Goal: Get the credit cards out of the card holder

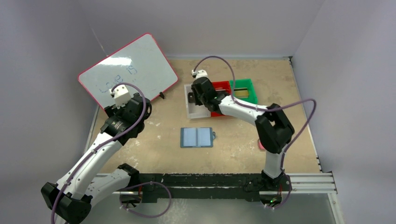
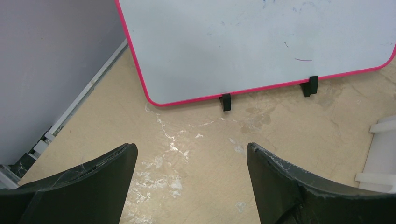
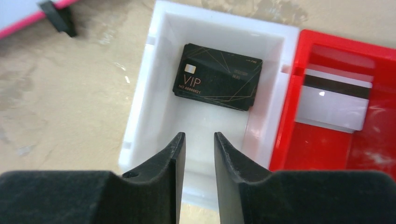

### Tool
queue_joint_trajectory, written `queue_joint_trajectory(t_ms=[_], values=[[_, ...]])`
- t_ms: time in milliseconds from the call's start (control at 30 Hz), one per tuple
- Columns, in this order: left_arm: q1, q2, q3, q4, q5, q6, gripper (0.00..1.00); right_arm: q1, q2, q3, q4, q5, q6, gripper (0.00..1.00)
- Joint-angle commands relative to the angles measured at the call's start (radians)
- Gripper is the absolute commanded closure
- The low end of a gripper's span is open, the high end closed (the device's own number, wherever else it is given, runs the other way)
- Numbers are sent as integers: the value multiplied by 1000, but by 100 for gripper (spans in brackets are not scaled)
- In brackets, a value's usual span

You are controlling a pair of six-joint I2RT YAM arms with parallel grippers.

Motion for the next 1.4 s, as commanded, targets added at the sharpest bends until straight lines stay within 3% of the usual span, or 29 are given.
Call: queue_joint_trajectory(t_ms=[0, 200, 367, 500, 567, 667, 767, 867, 1000, 1133, 1367], values=[[5, -3, 5, 17, -17, 11, 12, 29, -158, -98, 66, 10, 61, 66], [4, -16, 9, 10, -50, -13, 11, 74, -361, -227, 41, 206, 135, 55], [5, -8, 23, -31, -143, -100, 10, 73, -604, -400, 61, 382, 206, 28], [5, -13, 30, -54, -206, -151, 10, 72, -812, -535, 121, 522, 179, 15], [4, -10, 41, -73, -231, -182, 10, 72, -886, -568, 131, 608, 155, 3], [5, -4, 59, -96, -252, -213, 10, 54, -964, -608, 181, 697, 55, 0], [4, -11, 58, -85, -257, -209, 10, -58, -1014, -620, 213, 614, -35, 0], [5, -18, 52, -82, -272, -206, 10, -252, -1048, -594, 149, 496, 9, 0], [5, -32, 45, -76, -278, -197, 10, -399, -1074, -559, 132, 282, -22, 0], [5, -38, 46, -79, -291, -189, 10, -428, -1040, -517, 63, 190, -13, 0], [5, -64, 30, -48, -274, -150, 11, -428, -1091, -593, 37, 140, 78, 0]])
